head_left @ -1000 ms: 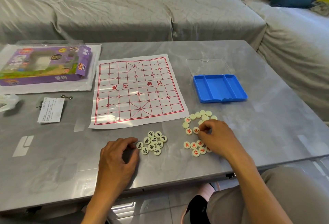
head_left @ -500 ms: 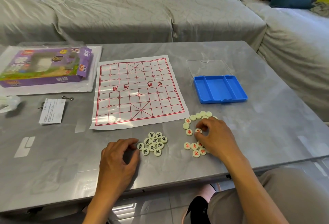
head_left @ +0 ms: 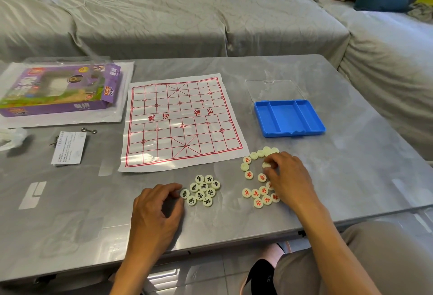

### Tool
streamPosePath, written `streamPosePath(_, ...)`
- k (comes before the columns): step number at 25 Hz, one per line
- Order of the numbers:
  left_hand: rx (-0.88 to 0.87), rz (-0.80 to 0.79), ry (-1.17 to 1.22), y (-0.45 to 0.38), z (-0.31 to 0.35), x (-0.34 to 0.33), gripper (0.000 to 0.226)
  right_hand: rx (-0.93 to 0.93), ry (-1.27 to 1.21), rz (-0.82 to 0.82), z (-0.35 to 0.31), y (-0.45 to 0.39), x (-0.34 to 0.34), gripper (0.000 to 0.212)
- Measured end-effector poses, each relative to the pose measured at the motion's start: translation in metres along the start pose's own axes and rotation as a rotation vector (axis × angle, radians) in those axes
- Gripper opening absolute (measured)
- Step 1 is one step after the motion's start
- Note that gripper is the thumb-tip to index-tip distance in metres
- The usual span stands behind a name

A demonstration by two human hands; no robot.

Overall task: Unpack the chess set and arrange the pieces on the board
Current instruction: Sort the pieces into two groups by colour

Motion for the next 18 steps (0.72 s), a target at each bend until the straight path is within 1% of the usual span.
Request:
streamPosePath(4,0.002,-0.001,-0.004,0.0,-0.002,0.0,0.029,-0.078,-0.12,0.046,0.006,0.0,-0.003,0.024)
streamPosePath(10,0.011,0.005,-0.008,0.0,-0.001,0.0,0.028,-0.112,-0.15,0.081,0.011,0.002,0.001,0.026)
streamPosePath(15,0.016,-0.001,-0.001,0.0,-0.001,0.0,0.028,-0.1,0.004,0.081,0.011,0.004,0.003,0.024)
streamPosePath(18,0.017,-0.004,-0.001,0.0,-0.001,0.0,0.028,-0.098,0.026,0.157,0.002,0.004,0.004,0.026)
Point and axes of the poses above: each hand's wrist, its own y-axis away from the middle knuckle, its own x-axis out of the back of the hand, z = x × y, the point moved 3 cm from there along -y, towards the middle knuckle, and after that the axes turned 14 degrees about x, right-handed, at the moved point
